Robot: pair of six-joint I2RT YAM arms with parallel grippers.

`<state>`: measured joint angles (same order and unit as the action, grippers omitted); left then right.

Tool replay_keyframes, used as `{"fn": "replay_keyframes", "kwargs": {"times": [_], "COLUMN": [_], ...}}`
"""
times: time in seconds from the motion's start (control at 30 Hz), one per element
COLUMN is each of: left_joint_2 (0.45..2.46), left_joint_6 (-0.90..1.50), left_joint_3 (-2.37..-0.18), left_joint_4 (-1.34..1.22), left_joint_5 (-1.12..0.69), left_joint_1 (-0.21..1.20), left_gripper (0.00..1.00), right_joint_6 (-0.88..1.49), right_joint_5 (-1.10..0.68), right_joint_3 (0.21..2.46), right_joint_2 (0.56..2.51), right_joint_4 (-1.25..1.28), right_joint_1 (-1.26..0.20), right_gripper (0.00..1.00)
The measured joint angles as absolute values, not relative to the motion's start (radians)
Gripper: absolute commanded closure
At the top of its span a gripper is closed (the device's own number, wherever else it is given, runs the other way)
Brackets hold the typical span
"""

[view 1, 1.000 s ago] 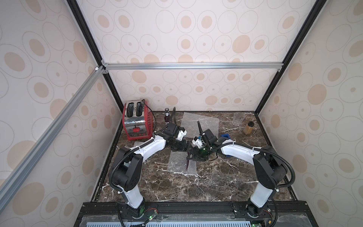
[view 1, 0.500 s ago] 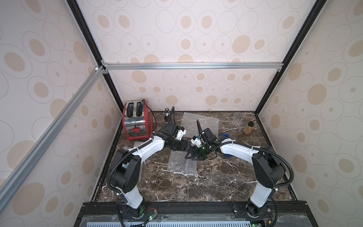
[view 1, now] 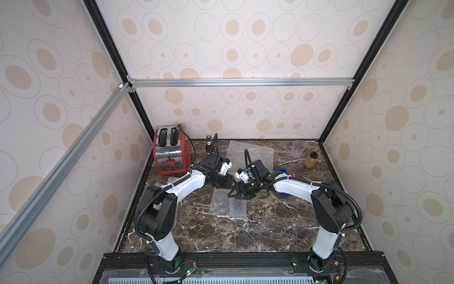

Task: Wrap wine bottles in bubble wrap
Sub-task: Wrap the wine bottle in bubble wrap.

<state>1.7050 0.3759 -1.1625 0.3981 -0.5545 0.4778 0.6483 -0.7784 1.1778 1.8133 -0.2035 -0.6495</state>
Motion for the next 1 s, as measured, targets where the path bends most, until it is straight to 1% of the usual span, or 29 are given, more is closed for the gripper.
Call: {"fn": "replay_keyframes", "kwargs": {"times": [0.03,0.1,0.13,0.17,0.23,0.27,0.33,0.5,0.6,0.7,0.83,1.0], "left_joint_2": [1.709,1.719,1.725,1.732,1.746,1.755,1.774,1.813,1.82,1.824,1.831,1.835], "left_joint_6": [0.374,0.374,0.374,0.374,0.372,0.371,0.374,0.389,0.398,0.402,0.406,0.402], "left_joint_3": [-1.163,-1.162,-1.162,-1.162,-1.162,-1.162,-1.16,-1.156,-1.156,-1.156,-1.156,-1.164], "left_joint_4": [0.398,0.396,0.396,0.397,0.398,0.397,0.392,0.377,0.37,0.376,0.376,0.383], "left_joint_5": [-0.552,-0.551,-0.551,-0.549,-0.537,-0.532,-0.532,-0.544,-0.561,-0.578,-0.599,-0.601], "left_joint_1": [0.478,0.479,0.48,0.481,0.481,0.481,0.484,0.493,0.504,0.518,0.528,0.528], "left_gripper": [0.61,0.62,0.59,0.54,0.53,0.55,0.6,0.61,0.62,0.65,0.71,0.81], "right_joint_6": [0.647,0.646,0.646,0.646,0.646,0.646,0.648,0.652,0.62,0.599,0.608,0.626], "right_joint_5": [-0.782,-0.785,-0.786,-0.786,-0.789,-0.793,-0.803,-0.796,-0.73,-0.641,-0.562,-0.498], "right_joint_3": [1.176,1.169,1.164,1.161,1.155,1.15,1.144,1.14,1.142,1.139,1.05,0.972], "right_joint_2": [1.813,1.813,1.814,1.815,1.82,1.824,1.829,1.825,1.777,1.691,1.592,1.641], "right_joint_4": [-0.194,-0.177,-0.17,-0.169,-0.168,-0.159,-0.133,-0.138,-0.215,-0.286,-0.261,-0.257], "right_joint_1": [-0.649,-0.648,-0.646,-0.646,-0.642,-0.641,-0.64,-0.64,-0.638,-0.617,-0.564,-0.544], "right_gripper": [0.39,0.39,0.39,0.39,0.39,0.39,0.39,0.39,0.4,0.4,0.4,0.4]}}
